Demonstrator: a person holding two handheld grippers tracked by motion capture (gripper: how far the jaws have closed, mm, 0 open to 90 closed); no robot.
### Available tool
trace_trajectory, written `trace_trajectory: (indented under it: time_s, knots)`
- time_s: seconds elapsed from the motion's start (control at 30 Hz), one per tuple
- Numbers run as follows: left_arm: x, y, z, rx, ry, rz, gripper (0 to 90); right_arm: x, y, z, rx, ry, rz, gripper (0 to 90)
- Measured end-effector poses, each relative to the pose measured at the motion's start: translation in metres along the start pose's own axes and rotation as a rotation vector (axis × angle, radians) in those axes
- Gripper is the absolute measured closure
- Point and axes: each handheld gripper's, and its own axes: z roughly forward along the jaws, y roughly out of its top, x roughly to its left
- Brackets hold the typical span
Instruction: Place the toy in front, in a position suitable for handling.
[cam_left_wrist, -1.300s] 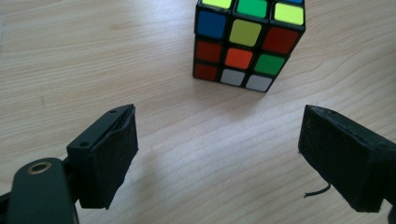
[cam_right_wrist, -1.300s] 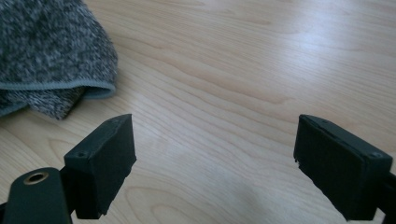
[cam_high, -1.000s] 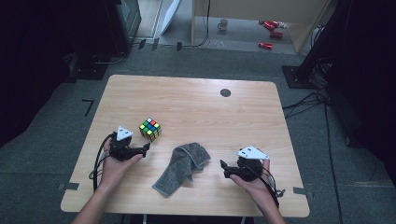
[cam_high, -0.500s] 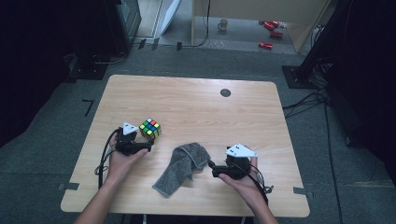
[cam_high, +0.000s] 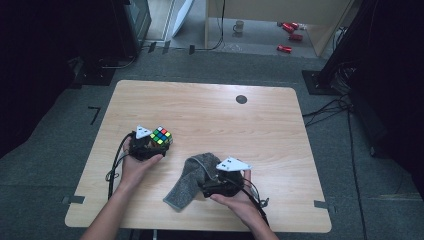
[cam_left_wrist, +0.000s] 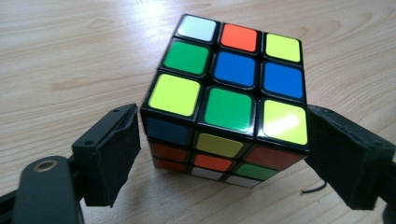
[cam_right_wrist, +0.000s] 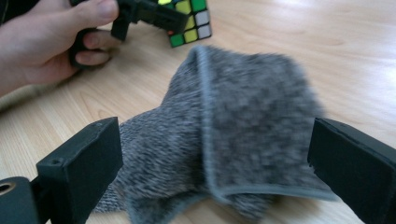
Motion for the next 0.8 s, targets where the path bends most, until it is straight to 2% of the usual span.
trace_trajectory:
  time_s: [0.03,0.07,0.13,0.17,0.23,0.33,0.4,0.5,0.53,0.6,0.73,0.77,0.8]
  knots:
    - [0.0,0.0,0.0,0.0,0.0,0.0,18.3,0.0,0.0,0.0,0.0,0.0,0.0,3.3]
    - [-0.001,0.0,0.0,-0.002,0.005,0.007,18.3,0.003,-0.001,0.004,0.007,-0.02,-0.015,5.6]
    - [-0.003,0.0,0.0,-0.011,0.023,0.023,25.2,0.008,-0.005,0.01,0.025,-0.096,-0.043,15.4]
    - [-0.004,0.0,-0.001,-0.012,0.031,0.025,26.8,0.009,-0.007,0.012,0.03,-0.128,-0.054,21.5]
    - [-0.004,-0.001,-0.001,-0.013,0.028,0.025,30.8,0.01,-0.01,0.012,0.025,-0.163,-0.058,39.7]
    - [-0.005,-0.002,-0.001,-0.016,0.027,0.04,33.2,0.005,-0.012,0.007,-0.003,-0.176,-0.045,67.6]
    - [-0.006,-0.002,-0.001,-0.015,0.028,0.041,33.7,0.0,-0.012,0.002,-0.022,-0.181,-0.031,76.7]
    - [-0.008,-0.002,-0.001,-0.015,0.029,0.042,34.1,-0.01,-0.01,-0.007,-0.041,-0.179,-0.009,81.0]
    - [-0.008,-0.002,-0.002,-0.013,0.029,0.047,34.3,-0.018,-0.009,-0.016,-0.055,-0.188,-0.003,81.8]
    - [-0.008,-0.002,-0.001,-0.015,0.027,0.049,34.3,-0.022,-0.008,-0.021,-0.06,-0.195,0.002,81.8]
    - [-0.01,-0.003,-0.002,-0.02,0.023,0.057,34.5,-0.043,-0.01,-0.043,-0.077,-0.24,0.033,81.7]
    - [-0.013,-0.004,-0.002,-0.023,0.019,0.062,34.6,-0.054,-0.013,-0.054,-0.083,-0.266,0.049,81.5]
    - [-0.013,-0.004,-0.002,-0.023,0.019,0.062,34.6,-0.054,-0.013,-0.054,-0.083,-0.266,0.049,81.5]
